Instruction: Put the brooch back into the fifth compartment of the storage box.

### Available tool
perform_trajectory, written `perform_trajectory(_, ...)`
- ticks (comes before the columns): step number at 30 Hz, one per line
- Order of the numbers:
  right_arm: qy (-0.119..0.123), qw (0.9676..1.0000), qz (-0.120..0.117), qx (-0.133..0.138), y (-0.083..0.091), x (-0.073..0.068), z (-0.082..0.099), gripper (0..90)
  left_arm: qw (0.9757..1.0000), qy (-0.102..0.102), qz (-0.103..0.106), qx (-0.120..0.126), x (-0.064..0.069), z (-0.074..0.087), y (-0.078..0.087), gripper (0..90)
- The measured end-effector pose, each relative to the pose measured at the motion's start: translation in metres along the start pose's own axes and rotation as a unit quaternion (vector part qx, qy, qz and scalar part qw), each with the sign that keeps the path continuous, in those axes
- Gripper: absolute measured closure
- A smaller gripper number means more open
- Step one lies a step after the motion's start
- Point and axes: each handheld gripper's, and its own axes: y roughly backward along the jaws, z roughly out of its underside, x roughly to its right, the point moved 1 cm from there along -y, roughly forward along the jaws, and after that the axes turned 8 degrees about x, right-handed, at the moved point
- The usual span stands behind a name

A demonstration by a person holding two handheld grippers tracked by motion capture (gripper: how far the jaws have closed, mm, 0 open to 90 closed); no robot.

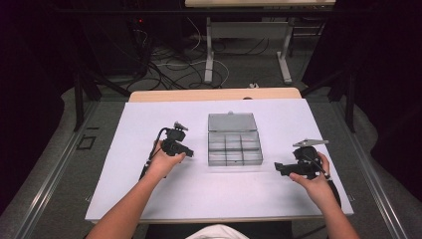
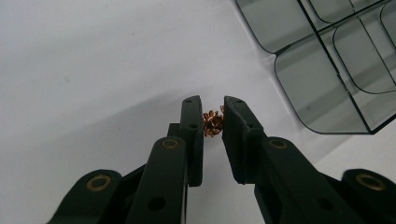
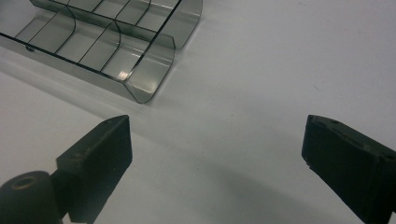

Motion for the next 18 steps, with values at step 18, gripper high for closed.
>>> perform_trajectory(18,0.0,1.0,0.0,0.0,0.0001,-0.0001,0.0,8.2,0.9993,0.003,0.016,0.033,0.0038,0.0011,0.0084,78.7)
